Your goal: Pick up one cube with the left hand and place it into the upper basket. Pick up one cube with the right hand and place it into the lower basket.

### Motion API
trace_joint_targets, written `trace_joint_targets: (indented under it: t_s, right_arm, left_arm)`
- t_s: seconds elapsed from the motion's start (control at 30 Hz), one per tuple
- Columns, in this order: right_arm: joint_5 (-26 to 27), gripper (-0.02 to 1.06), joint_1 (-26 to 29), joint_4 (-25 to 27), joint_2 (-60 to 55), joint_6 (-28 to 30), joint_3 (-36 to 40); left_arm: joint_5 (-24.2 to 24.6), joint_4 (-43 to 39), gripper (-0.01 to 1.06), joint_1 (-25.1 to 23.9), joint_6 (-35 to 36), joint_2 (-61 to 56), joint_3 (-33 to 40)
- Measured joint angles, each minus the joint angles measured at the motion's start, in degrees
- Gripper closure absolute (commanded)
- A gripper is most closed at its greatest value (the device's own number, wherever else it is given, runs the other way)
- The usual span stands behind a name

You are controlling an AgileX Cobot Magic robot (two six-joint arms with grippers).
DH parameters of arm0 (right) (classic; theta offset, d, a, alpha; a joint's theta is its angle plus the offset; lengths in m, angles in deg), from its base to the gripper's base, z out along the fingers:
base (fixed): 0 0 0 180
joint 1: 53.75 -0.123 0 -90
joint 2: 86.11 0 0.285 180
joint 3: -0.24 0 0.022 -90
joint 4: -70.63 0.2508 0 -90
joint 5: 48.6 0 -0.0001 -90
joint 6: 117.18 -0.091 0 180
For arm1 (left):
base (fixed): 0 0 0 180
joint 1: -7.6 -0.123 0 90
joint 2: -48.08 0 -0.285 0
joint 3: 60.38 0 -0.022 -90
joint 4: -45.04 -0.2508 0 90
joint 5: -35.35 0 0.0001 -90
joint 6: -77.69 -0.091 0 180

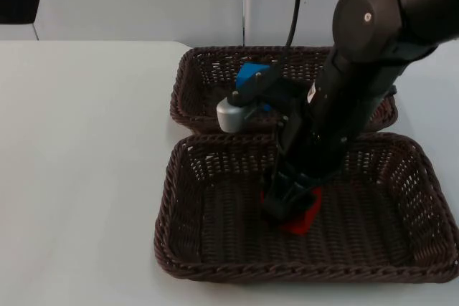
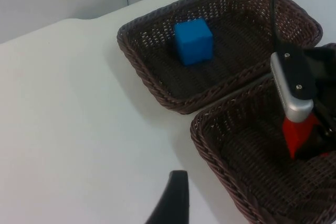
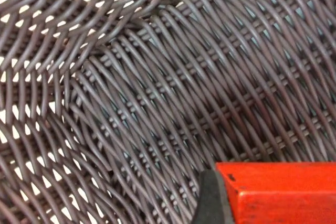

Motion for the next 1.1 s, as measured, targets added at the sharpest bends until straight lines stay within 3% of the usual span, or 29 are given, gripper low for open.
trace_joint_targets:
  t_s: [0.1,0.2,0.8,1.1]
  right_arm:
    - [0.00,0.46,0.00,0.00,0.00,0.11,0.00]
    - [0.00,0.41,0.00,0.00,0.00,0.21,0.00]
    - [-0.32,0.40,0.00,0.00,1.08,0.21,0.00]
    - [-0.55,0.40,0.00,0.00,10.69,0.21,0.00]
  left_arm:
    - [0.00,0.00,0.25,0.00,0.00,0.00,0.00]
    - [0.00,0.00,0.25,0.00,0.00,0.00,0.00]
    - [0.00,0.00,0.25,0.00,0.00,0.00,0.00]
    - [0.00,0.00,0.25,0.00,0.00,0.00,0.00]
